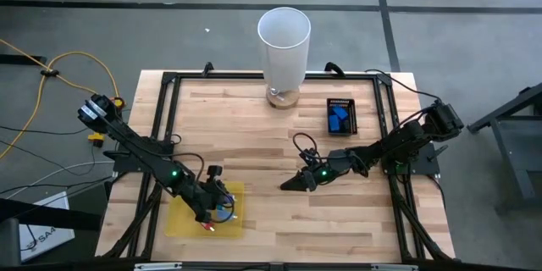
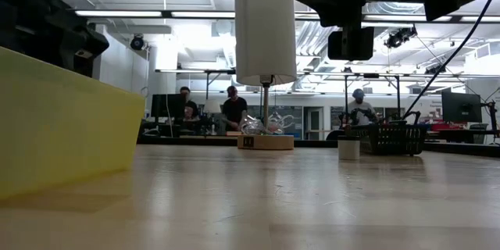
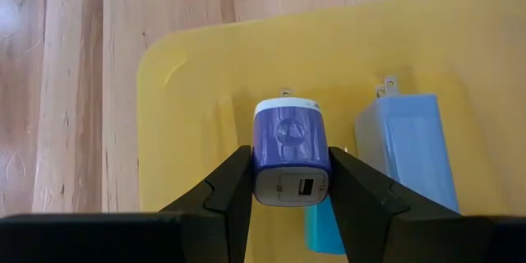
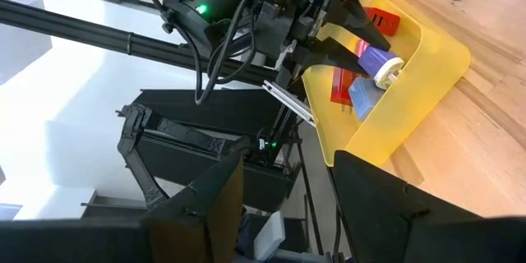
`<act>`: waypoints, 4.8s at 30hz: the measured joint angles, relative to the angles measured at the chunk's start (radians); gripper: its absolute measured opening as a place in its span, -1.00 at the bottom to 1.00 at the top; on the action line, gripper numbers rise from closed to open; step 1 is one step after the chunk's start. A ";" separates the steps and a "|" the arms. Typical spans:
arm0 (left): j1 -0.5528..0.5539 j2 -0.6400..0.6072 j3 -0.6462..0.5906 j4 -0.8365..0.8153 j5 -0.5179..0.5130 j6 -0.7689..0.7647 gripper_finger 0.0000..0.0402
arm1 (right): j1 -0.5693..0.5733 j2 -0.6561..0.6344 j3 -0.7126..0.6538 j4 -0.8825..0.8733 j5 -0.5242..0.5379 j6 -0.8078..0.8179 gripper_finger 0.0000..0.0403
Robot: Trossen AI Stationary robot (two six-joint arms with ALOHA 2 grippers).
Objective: Pick & Place Office items
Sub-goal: Put the violet charger adapter into the yellow bin, then put the white charger adapter into the yellow bin
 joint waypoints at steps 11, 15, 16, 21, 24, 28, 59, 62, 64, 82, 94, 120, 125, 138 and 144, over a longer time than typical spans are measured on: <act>0.000 0.000 0.000 -0.002 0.001 0.000 -0.15 | 0.000 0.000 0.000 0.000 0.000 0.000 -0.11; 0.000 0.000 0.000 0.000 0.002 0.000 -0.06 | 0.000 0.000 0.000 0.000 0.000 0.001 -0.11; 0.000 0.000 0.000 0.000 0.002 0.000 -0.05 | 0.000 0.000 0.000 0.000 0.000 0.001 -0.11; 0.000 0.000 0.000 0.000 0.002 0.000 -0.04 | 0.000 0.000 0.000 0.000 0.000 0.001 -0.11; 0.000 0.000 0.000 0.000 0.002 0.000 -0.04 | 0.000 0.000 0.000 0.000 0.000 0.001 -0.11; 0.000 0.000 0.000 0.000 0.002 0.000 -0.04 | 0.000 0.000 0.000 0.000 0.000 0.001 -0.11; 0.168 -0.138 0.000 0.184 -0.105 0.214 -0.03 | 0.000 0.000 0.000 0.000 -0.019 -0.025 -0.11; 0.182 -0.138 0.000 0.184 -0.105 0.227 -0.03 | 0.000 0.000 0.000 0.000 -0.022 -0.026 -0.11; 0.183 -0.138 0.000 0.184 -0.105 0.242 -0.03 | 0.000 0.000 0.000 0.000 -0.022 -0.026 -0.11; 0.404 -0.138 0.000 0.227 -0.096 0.413 -0.03 | -0.001 0.000 0.000 0.000 -0.021 -0.060 -0.11; 0.549 -0.138 0.000 0.568 0.240 0.588 -0.03 | -0.087 0.000 0.000 -0.059 -0.204 -0.206 -0.11; 0.636 -0.138 0.000 0.648 0.238 0.603 -0.03 | -0.340 -0.420 0.000 -0.727 -0.147 -0.745 -0.27; 0.636 -0.138 0.000 0.651 0.237 0.603 -0.03 | -0.340 -0.502 0.000 -0.823 -0.078 -0.767 -0.27; 0.636 -0.138 0.000 0.652 0.237 0.603 -0.03 | -0.339 -0.531 0.000 -1.028 0.014 -0.920 -0.27; 0.636 -0.138 0.000 0.652 0.237 0.603 -0.03 | -0.339 -0.531 0.000 -1.057 0.035 -0.929 -0.27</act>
